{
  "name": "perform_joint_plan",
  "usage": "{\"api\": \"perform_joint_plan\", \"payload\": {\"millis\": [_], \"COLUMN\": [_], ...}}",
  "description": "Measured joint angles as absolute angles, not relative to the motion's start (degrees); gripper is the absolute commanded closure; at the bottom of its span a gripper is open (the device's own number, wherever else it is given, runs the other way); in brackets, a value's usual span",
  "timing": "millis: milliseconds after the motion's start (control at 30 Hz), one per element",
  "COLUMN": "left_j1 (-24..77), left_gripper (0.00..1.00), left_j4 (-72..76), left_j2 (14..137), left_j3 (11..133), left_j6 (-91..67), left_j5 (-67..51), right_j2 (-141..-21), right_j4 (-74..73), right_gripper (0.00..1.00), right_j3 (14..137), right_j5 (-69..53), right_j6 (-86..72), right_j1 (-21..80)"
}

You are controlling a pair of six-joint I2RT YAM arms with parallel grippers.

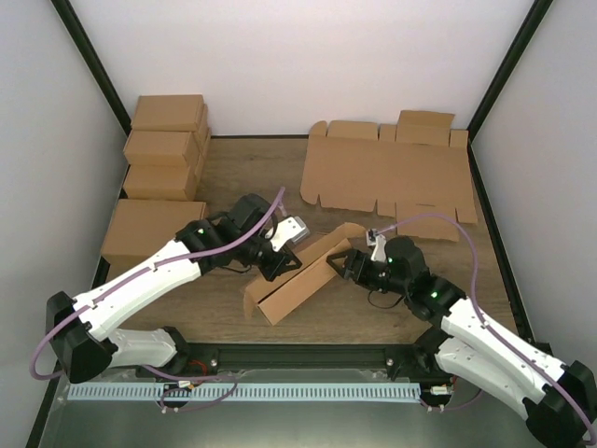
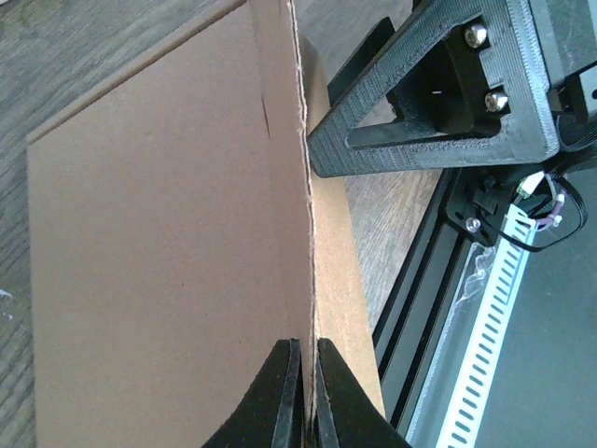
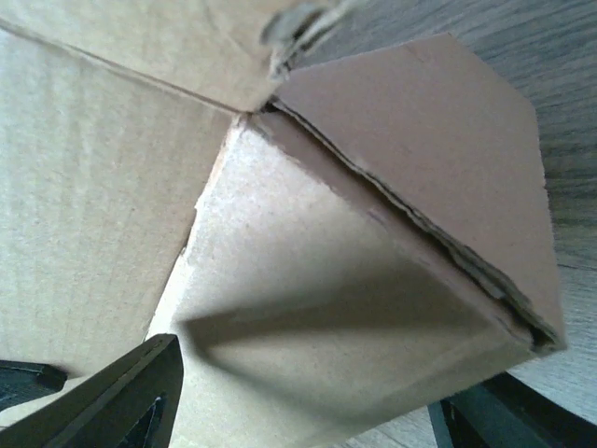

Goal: Fold the paper box

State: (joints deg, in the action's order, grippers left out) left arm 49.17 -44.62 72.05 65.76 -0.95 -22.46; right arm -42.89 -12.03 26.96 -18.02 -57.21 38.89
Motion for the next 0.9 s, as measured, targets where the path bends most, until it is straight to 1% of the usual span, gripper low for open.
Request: {"api": "perform_joint_plan", "payload": {"millis": [100,200,300,333,433,533,700,800,900], "left_j1": [49.1,49.1,49.2,49.2,49.2,49.2,49.2,49.1,49.2], "left_gripper": [0.96,0.95,0.94,0.94,0.92,0.9,0.88,0.84,0.83], "left_j4": [-44.0,-43.9,-43.8,-43.7,-43.3,-42.6,-40.4,-38.2,-35.6], "left_j2": [72.1,72.2,72.9,73.2,73.7,73.8,74.4,75.2,75.2], "left_j3": [65.8,65.4,64.9,64.8,64.4,64.4,64.4,64.4,64.4], "left_j6": [-1.3,-1.5,-1.5,-1.5,-1.6,-2.3,-6.3,-10.3,-14.1], "left_j5": [-23.3,-23.7,-24.3,-24.6,-25.4,-25.7,-27.7,-29.7,-31.8], "right_j2": [-41.9,-42.3,-43.9,-44.4,-44.5,-43.4,-41.5,-41.5,-41.8], "right_j4": [-11.5,-10.4,-9.6,-9.5,-9.6,-10.2,-13.2,-18.1,-23.3], "right_gripper": [0.25,0.16,0.12,0.14,0.28,0.33,0.33,0.29,0.27], "right_j3": [26.1,25.2,24.6,24.4,24.1,24.1,24.8,27.9,32.3], "right_j5": [-17.3,-17.5,-17.9,-18.1,-18.1,-17.5,-16.0,-14.3,-12.4], "right_j6": [-57.0,-56.7,-56.4,-56.1,-55.6,-55.3,-55.0,-54.5,-53.8], "right_j1": [38.9,38.9,38.9,38.9,38.9,38.9,38.8,38.8,38.8]}}
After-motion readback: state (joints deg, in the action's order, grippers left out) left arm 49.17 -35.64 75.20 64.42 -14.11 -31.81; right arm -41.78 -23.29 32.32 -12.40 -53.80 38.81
